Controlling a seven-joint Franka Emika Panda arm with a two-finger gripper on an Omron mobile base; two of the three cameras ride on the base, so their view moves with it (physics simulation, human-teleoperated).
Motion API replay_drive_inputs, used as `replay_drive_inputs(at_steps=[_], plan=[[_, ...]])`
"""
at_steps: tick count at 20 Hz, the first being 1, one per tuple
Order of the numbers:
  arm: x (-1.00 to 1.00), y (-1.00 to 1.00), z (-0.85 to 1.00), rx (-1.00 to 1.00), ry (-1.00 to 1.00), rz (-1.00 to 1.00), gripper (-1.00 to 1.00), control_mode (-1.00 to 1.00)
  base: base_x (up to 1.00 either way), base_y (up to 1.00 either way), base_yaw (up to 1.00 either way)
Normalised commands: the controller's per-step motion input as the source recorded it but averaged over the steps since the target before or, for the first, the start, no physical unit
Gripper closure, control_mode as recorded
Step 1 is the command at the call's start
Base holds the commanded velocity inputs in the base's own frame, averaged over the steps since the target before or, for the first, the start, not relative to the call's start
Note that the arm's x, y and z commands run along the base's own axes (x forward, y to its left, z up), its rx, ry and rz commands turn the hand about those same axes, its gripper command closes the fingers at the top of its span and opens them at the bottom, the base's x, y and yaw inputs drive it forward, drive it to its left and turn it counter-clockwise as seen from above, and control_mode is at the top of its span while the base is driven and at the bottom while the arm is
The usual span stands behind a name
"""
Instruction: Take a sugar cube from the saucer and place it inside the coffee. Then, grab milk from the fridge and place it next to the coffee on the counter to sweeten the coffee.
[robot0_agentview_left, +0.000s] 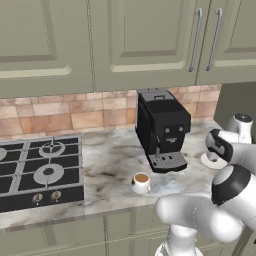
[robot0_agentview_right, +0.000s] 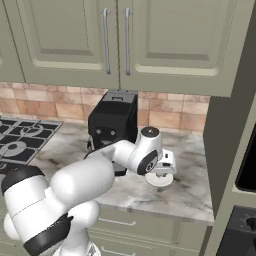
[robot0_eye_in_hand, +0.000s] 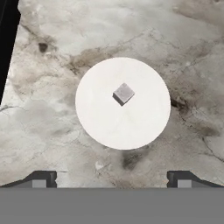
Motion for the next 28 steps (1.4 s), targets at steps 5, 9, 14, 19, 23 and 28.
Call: replay_drive_inputs(at_steps=[5, 9, 14, 19, 23, 28], plan=[[0.18, 0.00, -0.14, 0.02, 0.00, 0.00, -1.00, -1.00, 0.00, 0.00, 0.00], [0.15, 0.00, -0.14, 0.04, 0.00, 0.00, -1.00, -1.00, 0.00, 0.00, 0.00], [0.13, 0.00, -0.12, 0.03, 0.00, 0.00, -1.00, -1.00, 0.00, 0.00, 0.00], [0.10, -0.02, -0.08, 0.00, 0.00, 0.00, -1.00, -1.00, 0.00, 0.00, 0.00], [0.03, -0.03, -0.08, 0.00, 0.00, 0.00, -1.00, -1.00, 0.00, 0.00, 0.00], [0.04, -0.01, -0.13, 0.00, 0.00, 0.00, -1.00, -1.00, 0.00, 0.00, 0.00]])
